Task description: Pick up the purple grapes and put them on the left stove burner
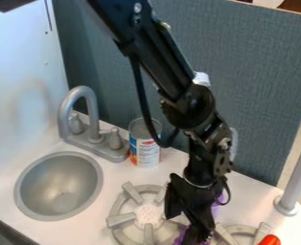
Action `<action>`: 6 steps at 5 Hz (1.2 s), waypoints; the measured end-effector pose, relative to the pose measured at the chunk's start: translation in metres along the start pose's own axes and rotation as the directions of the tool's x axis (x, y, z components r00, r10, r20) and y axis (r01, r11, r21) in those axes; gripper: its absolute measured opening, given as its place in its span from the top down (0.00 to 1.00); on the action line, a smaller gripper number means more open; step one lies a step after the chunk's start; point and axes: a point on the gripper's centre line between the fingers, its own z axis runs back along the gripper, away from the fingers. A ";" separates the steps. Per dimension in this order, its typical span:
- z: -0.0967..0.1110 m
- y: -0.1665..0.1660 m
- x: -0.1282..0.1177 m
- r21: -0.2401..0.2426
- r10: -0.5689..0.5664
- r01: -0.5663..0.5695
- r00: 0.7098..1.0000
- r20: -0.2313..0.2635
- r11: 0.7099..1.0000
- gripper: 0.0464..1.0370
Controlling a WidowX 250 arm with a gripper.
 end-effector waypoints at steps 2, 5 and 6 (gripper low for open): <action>-0.025 -0.012 0.004 0.028 -0.043 0.045 0.997 -0.071 0.999 0.04; -0.049 -0.013 0.015 0.118 -0.003 0.018 0.992 -0.127 0.993 0.12; -0.051 -0.014 0.013 0.118 -0.008 0.021 0.994 -0.111 0.993 0.31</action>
